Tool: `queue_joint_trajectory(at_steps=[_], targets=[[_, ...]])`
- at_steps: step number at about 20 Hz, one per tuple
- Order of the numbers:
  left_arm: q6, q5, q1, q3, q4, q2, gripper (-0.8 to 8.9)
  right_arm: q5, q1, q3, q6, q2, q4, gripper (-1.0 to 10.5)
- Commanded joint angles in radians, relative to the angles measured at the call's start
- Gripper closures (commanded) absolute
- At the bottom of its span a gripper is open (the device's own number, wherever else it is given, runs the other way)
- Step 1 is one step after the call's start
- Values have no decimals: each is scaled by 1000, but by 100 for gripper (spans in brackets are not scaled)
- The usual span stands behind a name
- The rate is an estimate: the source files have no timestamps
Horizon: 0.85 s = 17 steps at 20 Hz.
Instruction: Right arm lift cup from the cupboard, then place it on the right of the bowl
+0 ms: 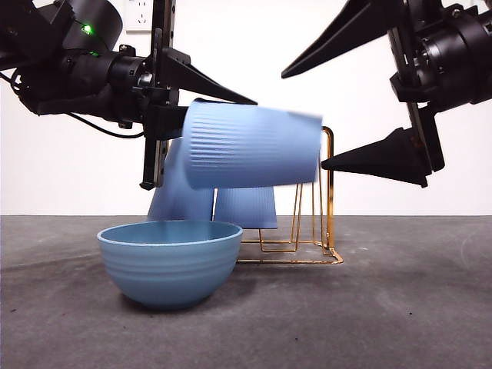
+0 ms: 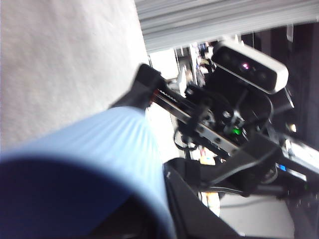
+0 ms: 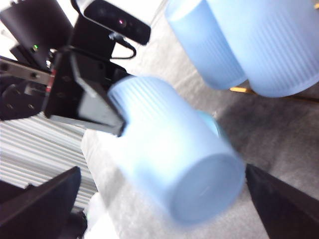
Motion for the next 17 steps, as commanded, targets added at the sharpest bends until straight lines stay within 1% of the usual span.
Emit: queue_joint_trajectory(at_steps=[1, 2, 5, 7, 8, 9, 10, 11, 13, 15, 17], targets=[[-37, 0, -5, 13, 8, 19, 803, 2, -18, 11, 28, -48, -7, 389], [-49, 0, -7, 20, 8, 19, 803, 9, -31, 11, 29, -79, -37, 390], [-63, -19, -23, 49, -2, 19, 802, 57, -87, 22, 11, -206, -233, 393], [-52, -51, -40, 83, -57, 19, 802, 65, -117, 40, -32, -300, -396, 393], [-31, -75, -50, 103, -112, 19, 802, 87, -127, 58, -72, -350, -502, 393], [6, -100, -61, 127, -186, 19, 801, 123, -131, 86, -128, -399, -617, 393], [62, -132, -73, 158, -282, 19, 801, 170, -131, 118, -188, -445, -730, 394], [141, -180, -87, 198, -399, 19, 802, 218, -131, 158, -261, -491, -848, 394], [281, -294, -117, 278, -607, 22, 801, 279, -130, 228, -374, -565, -1026, 394], [378, -388, -150, 362, -761, 38, 802, 298, -130, 276, -432, -644, -1138, 394], [439, -443, -183, 446, -868, 69, 802, 315, -130, 309, -448, -729, -1218, 394]])
